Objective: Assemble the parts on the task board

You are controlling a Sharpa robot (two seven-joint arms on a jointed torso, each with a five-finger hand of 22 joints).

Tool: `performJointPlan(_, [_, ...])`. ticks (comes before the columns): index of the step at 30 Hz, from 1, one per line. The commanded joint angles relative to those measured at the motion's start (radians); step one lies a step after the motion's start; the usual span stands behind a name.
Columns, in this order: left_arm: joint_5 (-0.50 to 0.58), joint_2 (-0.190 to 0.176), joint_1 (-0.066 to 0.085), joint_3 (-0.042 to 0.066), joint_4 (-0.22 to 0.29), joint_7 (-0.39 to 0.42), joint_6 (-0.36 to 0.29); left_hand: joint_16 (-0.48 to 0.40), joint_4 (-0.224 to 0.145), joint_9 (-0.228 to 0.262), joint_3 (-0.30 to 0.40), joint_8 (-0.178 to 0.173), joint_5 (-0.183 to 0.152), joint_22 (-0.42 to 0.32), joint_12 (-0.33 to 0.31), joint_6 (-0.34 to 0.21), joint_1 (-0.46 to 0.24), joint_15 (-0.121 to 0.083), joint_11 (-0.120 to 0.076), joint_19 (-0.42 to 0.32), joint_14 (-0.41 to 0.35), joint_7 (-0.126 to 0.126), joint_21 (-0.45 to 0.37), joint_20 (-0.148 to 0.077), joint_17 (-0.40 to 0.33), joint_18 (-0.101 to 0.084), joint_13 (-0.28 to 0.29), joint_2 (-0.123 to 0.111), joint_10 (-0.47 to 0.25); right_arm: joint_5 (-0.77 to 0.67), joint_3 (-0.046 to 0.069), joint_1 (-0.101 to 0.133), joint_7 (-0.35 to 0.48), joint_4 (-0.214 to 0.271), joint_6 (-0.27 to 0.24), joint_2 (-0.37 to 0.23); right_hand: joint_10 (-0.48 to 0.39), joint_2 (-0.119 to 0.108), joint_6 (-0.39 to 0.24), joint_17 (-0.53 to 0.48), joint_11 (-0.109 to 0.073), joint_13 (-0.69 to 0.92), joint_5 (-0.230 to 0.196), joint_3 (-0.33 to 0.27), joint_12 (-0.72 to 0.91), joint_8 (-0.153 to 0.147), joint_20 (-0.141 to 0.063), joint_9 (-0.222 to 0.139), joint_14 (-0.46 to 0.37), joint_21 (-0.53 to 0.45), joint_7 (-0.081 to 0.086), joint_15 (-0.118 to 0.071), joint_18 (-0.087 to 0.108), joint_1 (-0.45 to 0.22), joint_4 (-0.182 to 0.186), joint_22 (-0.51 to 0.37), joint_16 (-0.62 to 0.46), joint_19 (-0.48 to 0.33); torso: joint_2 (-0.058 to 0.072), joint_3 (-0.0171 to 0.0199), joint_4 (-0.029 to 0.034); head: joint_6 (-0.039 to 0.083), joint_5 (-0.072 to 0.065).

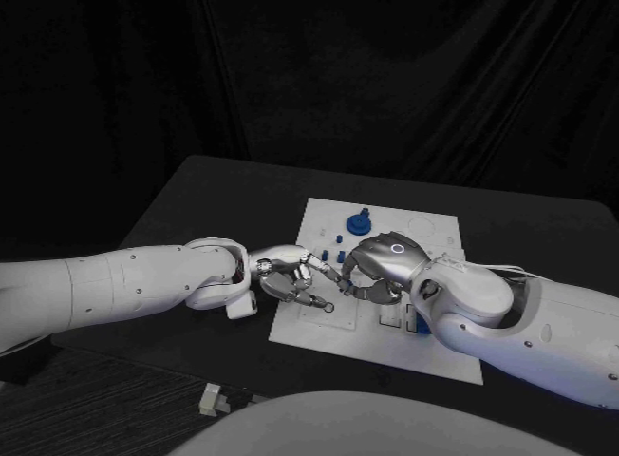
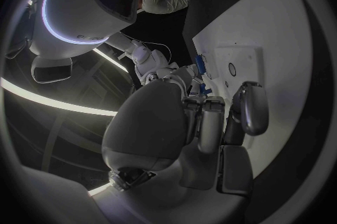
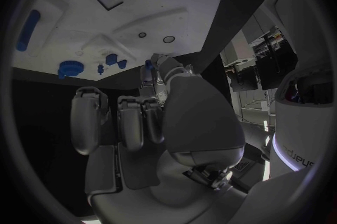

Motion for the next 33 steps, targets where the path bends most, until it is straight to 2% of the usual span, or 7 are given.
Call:
performJointPlan(1, [0.0,0.003,-0.002,-0.001,-0.001,-0.011,0.018,0.003,0.0,0.001,0.005,-0.001,0.004,0.175,-0.001,0.004,-0.012,-0.006,-0.009,0.001,0.108,0.001,-0.005,-0.009,0.263,0.006,0.216,0.001,0.045,-0.007,0.003,-0.001,0.031,0.006,-0.067,0.0,0.105,0.006,-0.004,0.264,-0.005,0.263,0.003,0.004,-0.003,0.003,-0.006,0.002,0.104,-0.005,0.0,-0.004,0.004,-0.001,-0.005,0.206,0.003,0.02,0.0,0.0,-0.0002,0.0,0.001])
performJointPlan(15, [0.0,0.003,-0.002,-0.001,-0.013,-0.011,0.016,0.003,0.001,0.003,0.006,0.002,0.004,0.175,-0.002,0.013,-0.013,-0.007,-0.008,0.0,0.108,0.005,-0.005,-0.01,0.263,0.006,0.215,0.001,0.044,-0.007,0.003,0.0,0.043,0.011,-0.071,-0.005,0.105,0.007,-0.007,0.264,-0.004,0.263,0.018,0.009,-0.003,0.004,-0.005,0.009,0.104,-0.006,0.001,-0.003,0.004,0.005,-0.012,0.205,0.003,0.02,0.0,0.0001,-0.0001,0.0,0.002])
performJointPlan(19, [0.0,0.003,-0.002,-0.001,-0.013,-0.008,0.016,0.003,0.0,0.007,0.008,0.011,0.004,0.175,-0.002,0.041,-0.014,-0.006,-0.007,0.0,0.108,0.007,-0.005,-0.011,0.263,0.006,0.215,0.001,0.044,-0.007,0.003,0.0,0.041,0.01,-0.065,-0.004,0.105,0.006,-0.008,0.264,-0.003,0.263,0.02,0.01,-0.003,0.004,-0.005,0.01,0.104,-0.006,0.002,-0.003,0.004,0.006,-0.014,0.205,0.003,0.02,0.0,0.0003,0.0,0.0,0.002])
performJointPlan(33, [0.0,0.002,-0.002,-0.001,-0.015,-0.007,0.016,0.003,0.0,0.009,0.01,0.016,0.004,0.174,-0.001,0.051,-0.015,-0.006,-0.006,-0.001,0.108,0.01,-0.005,-0.011,0.263,0.006,0.215,0.001,0.045,-0.007,0.003,-0.001,0.04,0.006,-0.044,-0.004,0.105,0.006,-0.014,0.264,-0.001,0.263,0.006,0.014,-0.003,0.003,-0.004,0.017,0.104,-0.013,0.005,-0.001,0.005,0.012,-0.02,0.203,0.003,0.016,0.0,0.0,-0.0003,0.0,0.002])
